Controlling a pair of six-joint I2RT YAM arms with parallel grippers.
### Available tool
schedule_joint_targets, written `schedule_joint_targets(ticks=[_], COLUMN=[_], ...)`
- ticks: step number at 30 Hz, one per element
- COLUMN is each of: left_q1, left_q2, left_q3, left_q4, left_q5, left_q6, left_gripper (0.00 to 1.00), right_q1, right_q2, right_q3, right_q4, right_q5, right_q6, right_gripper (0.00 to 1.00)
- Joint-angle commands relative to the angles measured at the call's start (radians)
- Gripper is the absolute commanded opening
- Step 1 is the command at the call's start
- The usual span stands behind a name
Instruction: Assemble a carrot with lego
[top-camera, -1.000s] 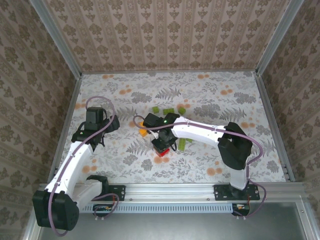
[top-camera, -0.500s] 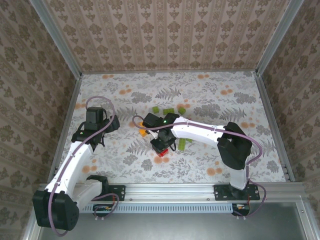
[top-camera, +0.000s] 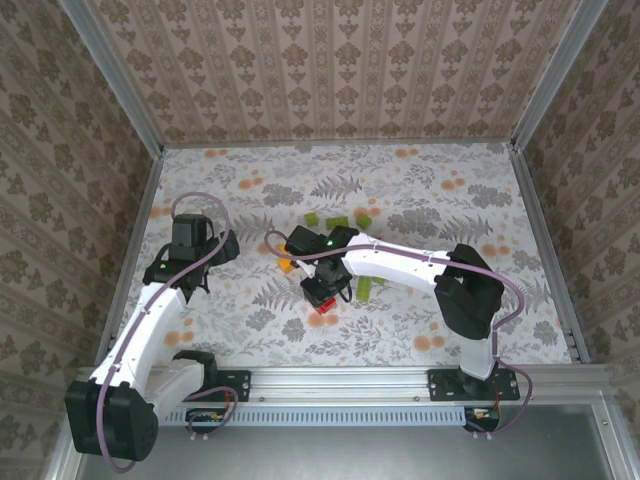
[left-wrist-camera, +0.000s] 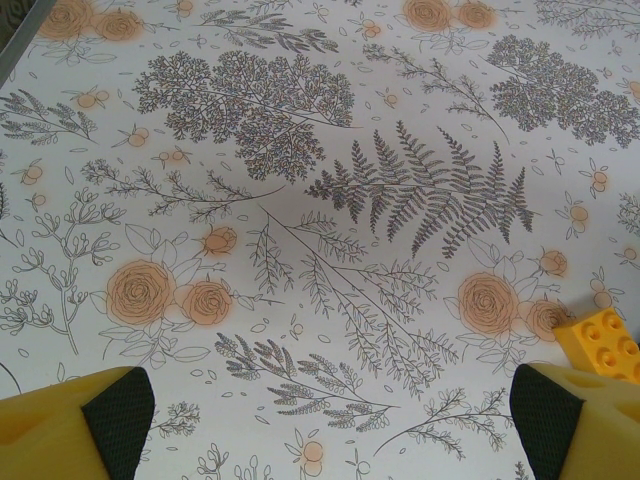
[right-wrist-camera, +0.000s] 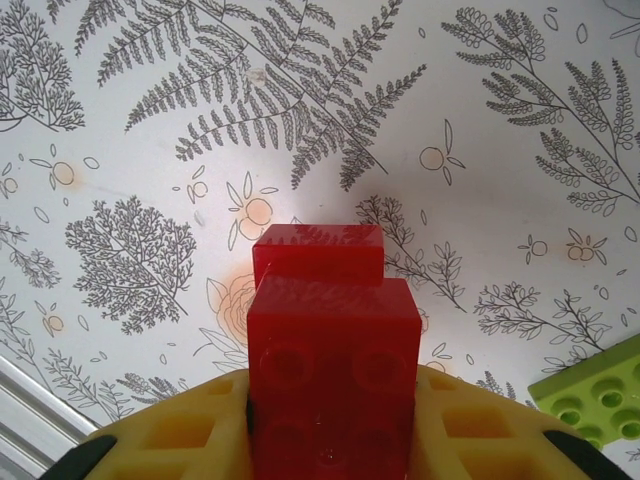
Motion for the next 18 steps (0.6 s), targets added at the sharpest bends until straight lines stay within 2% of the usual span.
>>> schedule_joint_targets(ticks=[1, 18], left_q1=[-0.007, -0.007], left_q2=[0.005, 0.006], left_q3=[0.034, 0.034], left_q4=[-0.007, -0.006], left_q5=[-0.012, -0.012], left_q6=[0.021, 0.021], left_gripper=[0.95, 0.95], right_q1=[0.008, 0.019], right_q2=[0.022, 0.058], right_q3=[-0.008, -0.032], right_q4=[0.002, -0.029], right_q5=[-0.027, 0.009], right_q6=[0.002, -0.009], right_gripper=[0.33, 0.33])
